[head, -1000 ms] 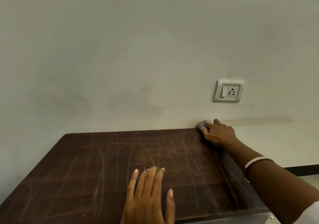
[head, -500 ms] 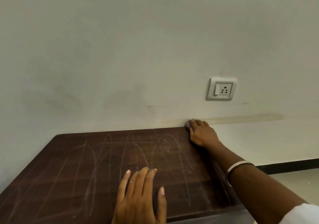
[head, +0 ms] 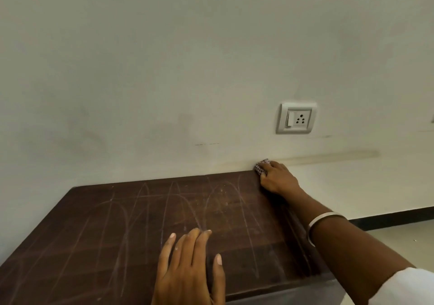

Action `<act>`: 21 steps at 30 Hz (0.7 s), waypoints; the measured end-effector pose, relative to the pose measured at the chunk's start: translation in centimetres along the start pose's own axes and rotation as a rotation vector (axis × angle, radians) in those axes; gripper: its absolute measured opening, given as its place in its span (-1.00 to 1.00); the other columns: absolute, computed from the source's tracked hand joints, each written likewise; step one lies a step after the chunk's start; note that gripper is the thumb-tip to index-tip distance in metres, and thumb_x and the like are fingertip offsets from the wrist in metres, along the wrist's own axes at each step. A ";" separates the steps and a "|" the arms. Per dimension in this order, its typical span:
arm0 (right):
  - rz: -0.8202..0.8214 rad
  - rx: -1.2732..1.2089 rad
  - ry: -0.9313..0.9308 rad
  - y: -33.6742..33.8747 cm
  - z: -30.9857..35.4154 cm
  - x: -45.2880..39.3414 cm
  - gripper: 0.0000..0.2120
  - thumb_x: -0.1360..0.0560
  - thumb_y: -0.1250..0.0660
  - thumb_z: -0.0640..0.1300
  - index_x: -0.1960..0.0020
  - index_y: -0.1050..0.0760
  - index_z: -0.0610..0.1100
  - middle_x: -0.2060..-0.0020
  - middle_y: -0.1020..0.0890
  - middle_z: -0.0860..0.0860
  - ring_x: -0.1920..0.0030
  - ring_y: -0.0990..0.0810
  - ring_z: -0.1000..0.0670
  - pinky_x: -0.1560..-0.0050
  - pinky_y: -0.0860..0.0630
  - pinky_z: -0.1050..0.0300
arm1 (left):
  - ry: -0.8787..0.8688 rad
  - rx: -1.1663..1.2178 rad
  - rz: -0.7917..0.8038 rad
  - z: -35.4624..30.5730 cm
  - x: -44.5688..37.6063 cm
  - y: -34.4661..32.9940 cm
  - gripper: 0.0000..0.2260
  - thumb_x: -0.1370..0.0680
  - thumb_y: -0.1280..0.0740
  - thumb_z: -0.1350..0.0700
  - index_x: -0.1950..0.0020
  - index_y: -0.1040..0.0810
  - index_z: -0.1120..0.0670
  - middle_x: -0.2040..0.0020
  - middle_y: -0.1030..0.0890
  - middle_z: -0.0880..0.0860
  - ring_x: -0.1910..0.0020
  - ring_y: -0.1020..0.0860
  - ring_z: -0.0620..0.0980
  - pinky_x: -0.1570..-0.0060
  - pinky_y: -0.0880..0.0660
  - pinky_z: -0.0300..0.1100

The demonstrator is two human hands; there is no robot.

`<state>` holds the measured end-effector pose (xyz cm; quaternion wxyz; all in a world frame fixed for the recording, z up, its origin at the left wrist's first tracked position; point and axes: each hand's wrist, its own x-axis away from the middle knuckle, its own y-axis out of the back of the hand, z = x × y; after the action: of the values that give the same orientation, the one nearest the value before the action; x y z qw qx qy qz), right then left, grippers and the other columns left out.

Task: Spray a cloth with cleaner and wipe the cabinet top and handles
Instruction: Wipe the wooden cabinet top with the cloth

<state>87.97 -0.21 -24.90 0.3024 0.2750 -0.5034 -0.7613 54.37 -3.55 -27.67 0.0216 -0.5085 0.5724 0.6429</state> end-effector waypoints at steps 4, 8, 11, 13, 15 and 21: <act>-0.054 0.101 0.066 -1.1 1.9 1.0 -0.52 -0.57 0.01 0.04 -0.49 -0.23 0.11 -0.51 -0.23 -0.02 -0.47 -0.17 -0.15 -0.48 -0.15 -0.08 | 0.007 0.018 0.024 -0.1 0.1 0.3 -0.62 -0.43 -0.18 -0.09 -0.06 -0.67 0.05 -0.03 -0.67 0.01 0.00 -0.66 0.01 -0.27 -0.31 0.00; -0.003 0.111 0.129 -1.8 3.7 2.0 -0.50 -0.59 0.05 0.08 -0.53 -0.15 0.09 -0.55 -0.15 -0.03 -0.53 -0.06 -0.15 -0.51 -0.07 -0.11 | 0.019 0.038 0.051 -0.1 0.1 0.6 -0.61 -0.43 -0.18 -0.08 -0.07 -0.66 0.05 -0.03 -0.67 0.01 -0.01 -0.66 0.01 -0.27 -0.31 -0.02; 0.028 0.083 0.142 -1.5 2.6 2.2 -0.49 -0.59 0.08 0.11 -0.54 -0.11 0.11 -0.56 -0.11 0.00 -0.55 -0.02 -0.10 -0.53 -0.03 -0.08 | -0.002 0.051 0.056 0.1 0.2 0.7 -0.62 -0.44 -0.18 -0.08 -0.08 -0.66 0.06 -0.04 -0.67 0.01 -0.02 -0.65 0.00 -0.29 -0.29 -0.02; 0.000 0.074 0.105 -0.7 1.2 2.5 -0.51 -0.60 0.06 0.09 -0.53 -0.12 0.12 -0.55 -0.13 0.02 -0.54 -0.05 -0.07 -0.53 -0.05 -0.04 | -0.010 0.058 0.047 0.1 0.2 0.7 -0.62 -0.45 -0.17 -0.07 -0.08 -0.66 0.06 -0.04 -0.66 0.01 -0.02 -0.65 0.00 -0.29 -0.29 -0.03; -0.020 0.067 0.031 0.2 -0.2 3.0 -0.52 -0.62 0.05 0.07 -0.53 -0.12 0.11 -0.55 -0.13 0.02 -0.53 -0.06 -0.08 -0.52 -0.07 -0.04 | -0.007 0.061 0.034 0.1 0.2 0.7 -0.61 -0.50 -0.13 -0.08 -0.08 -0.66 0.06 -0.04 -0.66 0.01 -0.03 -0.65 0.00 -0.30 -0.29 -0.02; -0.052 0.102 -0.003 0.3 0.3 4.0 -0.52 -0.61 0.03 0.05 -0.53 -0.14 0.08 -0.55 -0.14 -0.04 -0.53 -0.06 -0.13 -0.52 -0.06 -0.05 | 0.009 0.080 0.044 0.0 0.3 0.7 -0.59 -0.52 -0.11 -0.09 -0.10 -0.65 0.06 -0.05 -0.66 0.00 -0.04 -0.65 -0.01 -0.30 -0.29 -0.02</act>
<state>85.16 -3.03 -24.97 0.2676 0.3019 -0.5345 -0.7427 53.86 -3.95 -27.36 0.0250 -0.4974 0.6090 0.6174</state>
